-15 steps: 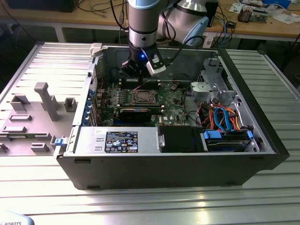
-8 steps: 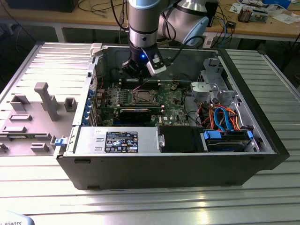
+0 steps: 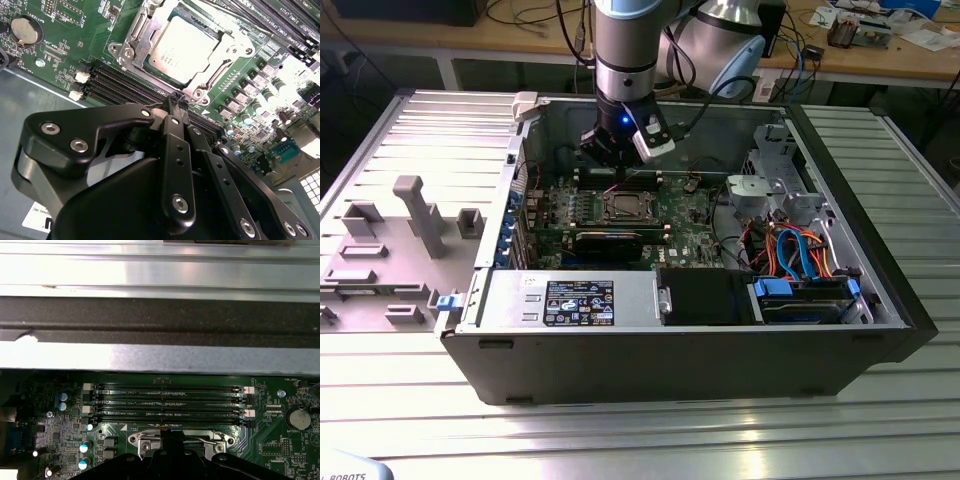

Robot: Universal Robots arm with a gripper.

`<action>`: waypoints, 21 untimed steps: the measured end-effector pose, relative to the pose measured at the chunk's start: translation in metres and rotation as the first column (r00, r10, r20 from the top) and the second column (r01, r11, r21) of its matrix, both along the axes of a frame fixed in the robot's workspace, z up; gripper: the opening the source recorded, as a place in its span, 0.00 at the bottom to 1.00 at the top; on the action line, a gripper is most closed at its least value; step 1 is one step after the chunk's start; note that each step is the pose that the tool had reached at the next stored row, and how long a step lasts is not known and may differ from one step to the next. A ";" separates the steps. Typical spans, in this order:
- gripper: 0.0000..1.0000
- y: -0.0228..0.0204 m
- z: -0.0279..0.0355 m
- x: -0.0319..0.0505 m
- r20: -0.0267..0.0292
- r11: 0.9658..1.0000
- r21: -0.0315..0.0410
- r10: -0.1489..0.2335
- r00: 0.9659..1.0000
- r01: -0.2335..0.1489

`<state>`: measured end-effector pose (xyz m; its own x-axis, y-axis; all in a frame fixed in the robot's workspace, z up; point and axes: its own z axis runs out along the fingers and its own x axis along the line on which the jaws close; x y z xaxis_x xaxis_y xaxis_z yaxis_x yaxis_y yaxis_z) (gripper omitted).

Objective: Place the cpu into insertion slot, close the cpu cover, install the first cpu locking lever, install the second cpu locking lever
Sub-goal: 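Install the first cpu locking lever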

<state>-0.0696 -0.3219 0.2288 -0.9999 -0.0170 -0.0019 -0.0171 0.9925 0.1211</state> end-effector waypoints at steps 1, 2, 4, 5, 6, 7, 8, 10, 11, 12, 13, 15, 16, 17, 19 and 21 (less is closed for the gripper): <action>0.11 0.0000 0.0000 0.0000 0.000 1.000 0.000 0.000 1.000 0.000; 0.11 0.0000 0.0000 0.0000 0.000 1.000 0.000 0.000 1.000 0.000; 0.11 0.0000 0.0000 0.0000 0.000 1.000 0.000 0.000 1.000 0.000; 0.11 0.0003 -0.0003 0.0000 0.000 1.000 0.000 0.000 1.000 0.000; 0.11 0.0004 -0.0002 0.0000 0.000 1.000 0.000 0.000 1.000 0.000; 0.11 0.0004 -0.0001 0.0001 0.000 1.000 0.000 0.000 1.000 0.000; 0.11 0.0005 -0.0001 0.0002 0.000 1.000 0.000 0.000 1.000 0.000; 0.11 0.0028 -0.0002 0.0016 0.000 1.000 0.000 0.000 1.000 0.000; 0.11 0.0037 -0.0004 0.0026 0.000 1.000 0.000 0.000 1.000 0.000; 0.11 0.0038 -0.0006 0.0037 0.000 1.000 0.000 0.000 1.000 0.000; 0.11 0.0038 -0.0007 0.0047 0.000 1.000 0.000 0.000 1.000 0.000; 0.11 0.0039 -0.0010 0.0058 0.000 1.000 0.000 0.000 1.000 0.000; 0.11 0.0039 -0.0013 0.0068 0.000 1.000 0.000 0.000 1.000 0.000; 0.11 0.0040 -0.0018 0.0080 0.000 1.000 0.000 0.000 1.000 0.000; 0.11 0.0042 -0.0030 0.0101 0.000 1.000 0.000 0.000 1.000 0.000; 0.11 0.0043 -0.0040 0.0113 0.000 1.000 0.000 -0.001 1.000 0.001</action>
<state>-0.0584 -0.3175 0.2249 -0.9999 -0.0164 -0.0019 -0.0165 0.9925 0.1211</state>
